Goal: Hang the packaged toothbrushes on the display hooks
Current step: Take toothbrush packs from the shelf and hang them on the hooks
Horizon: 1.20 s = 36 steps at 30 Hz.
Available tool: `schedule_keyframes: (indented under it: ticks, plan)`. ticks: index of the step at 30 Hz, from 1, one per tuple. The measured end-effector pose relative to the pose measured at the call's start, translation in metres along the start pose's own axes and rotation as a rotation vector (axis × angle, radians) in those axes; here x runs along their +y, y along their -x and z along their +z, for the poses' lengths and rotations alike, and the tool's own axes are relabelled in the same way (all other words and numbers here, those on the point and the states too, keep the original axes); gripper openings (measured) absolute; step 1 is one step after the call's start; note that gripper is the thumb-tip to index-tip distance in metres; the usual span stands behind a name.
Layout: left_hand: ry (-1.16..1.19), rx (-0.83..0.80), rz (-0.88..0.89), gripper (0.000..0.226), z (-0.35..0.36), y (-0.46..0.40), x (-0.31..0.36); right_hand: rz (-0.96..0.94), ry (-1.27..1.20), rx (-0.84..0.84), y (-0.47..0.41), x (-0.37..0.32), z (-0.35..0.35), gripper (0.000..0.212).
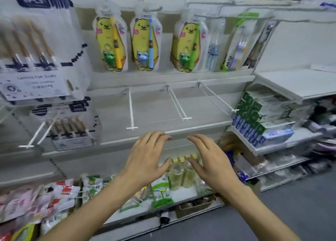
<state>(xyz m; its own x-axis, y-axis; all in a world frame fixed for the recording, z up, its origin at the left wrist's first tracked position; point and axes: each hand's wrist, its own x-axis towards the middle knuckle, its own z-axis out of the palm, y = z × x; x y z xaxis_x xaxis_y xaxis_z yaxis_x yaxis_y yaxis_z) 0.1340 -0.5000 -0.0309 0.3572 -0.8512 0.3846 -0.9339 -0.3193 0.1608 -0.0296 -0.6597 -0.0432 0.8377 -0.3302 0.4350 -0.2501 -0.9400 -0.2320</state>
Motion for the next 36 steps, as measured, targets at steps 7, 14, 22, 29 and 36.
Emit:
schedule_keyframes:
  ticks: [7,14,22,29,36]
  plan:
    - [0.035,0.009,0.108,0.062,0.028,-0.07,0.12,0.164,0.044,0.093,0.065,0.107,-0.088,0.06]
    - [0.075,0.05,0.225,0.06,0.063,-0.129,0.255,0.266,0.123,0.106,0.137,0.217,-0.171,0.058]
    - [0.14,0.047,0.308,0.061,0.096,-0.189,0.37,0.395,0.173,0.12,0.188,0.318,-0.24,0.06]
    - [0.147,0.034,0.379,0.059,0.133,-0.257,0.431,0.473,0.163,0.148,0.193,0.392,-0.263,0.061]
    - [0.183,0.054,0.432,0.057,0.182,-0.348,0.477,0.512,0.21,0.153,0.177,0.483,-0.282,0.062]
